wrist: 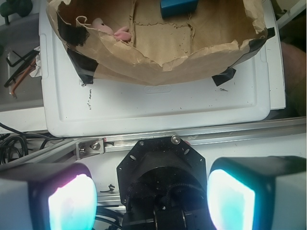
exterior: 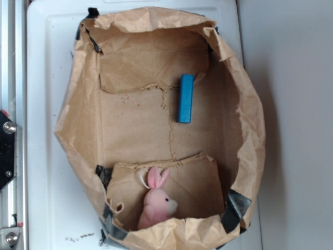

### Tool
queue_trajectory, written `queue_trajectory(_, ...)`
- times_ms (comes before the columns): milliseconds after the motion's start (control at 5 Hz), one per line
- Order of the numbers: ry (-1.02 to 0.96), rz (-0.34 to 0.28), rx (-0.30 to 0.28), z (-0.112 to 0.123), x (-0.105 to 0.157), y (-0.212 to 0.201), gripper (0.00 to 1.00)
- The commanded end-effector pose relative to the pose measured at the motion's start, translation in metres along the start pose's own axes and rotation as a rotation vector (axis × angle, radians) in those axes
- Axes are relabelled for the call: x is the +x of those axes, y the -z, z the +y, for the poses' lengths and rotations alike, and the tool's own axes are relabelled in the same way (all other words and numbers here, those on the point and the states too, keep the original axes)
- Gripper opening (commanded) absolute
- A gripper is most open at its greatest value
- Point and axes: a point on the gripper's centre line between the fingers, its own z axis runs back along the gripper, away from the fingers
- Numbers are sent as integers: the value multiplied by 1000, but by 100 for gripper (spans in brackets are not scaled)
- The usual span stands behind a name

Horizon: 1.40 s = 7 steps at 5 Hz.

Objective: Grab the blue block.

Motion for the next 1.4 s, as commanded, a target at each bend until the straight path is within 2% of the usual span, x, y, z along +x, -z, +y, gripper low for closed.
queue_trajectory(0, 0, 0, 0, 0, 0, 0, 100)
queue_trajectory(200, -108, 1, 82, 13, 32, 12, 100)
queue_trajectory(400, -228, -25, 86, 35, 62, 18, 100)
queue_trajectory(600, -293, -45, 134, 40, 89, 25, 100)
queue_trajectory(800, -502, -193, 93, 43, 108, 40, 100)
queue_trajectory(1000, -658, -261, 88, 50, 118, 54, 100)
queue_trajectory(1200, -886, -264, 61, 56, 118, 73, 100)
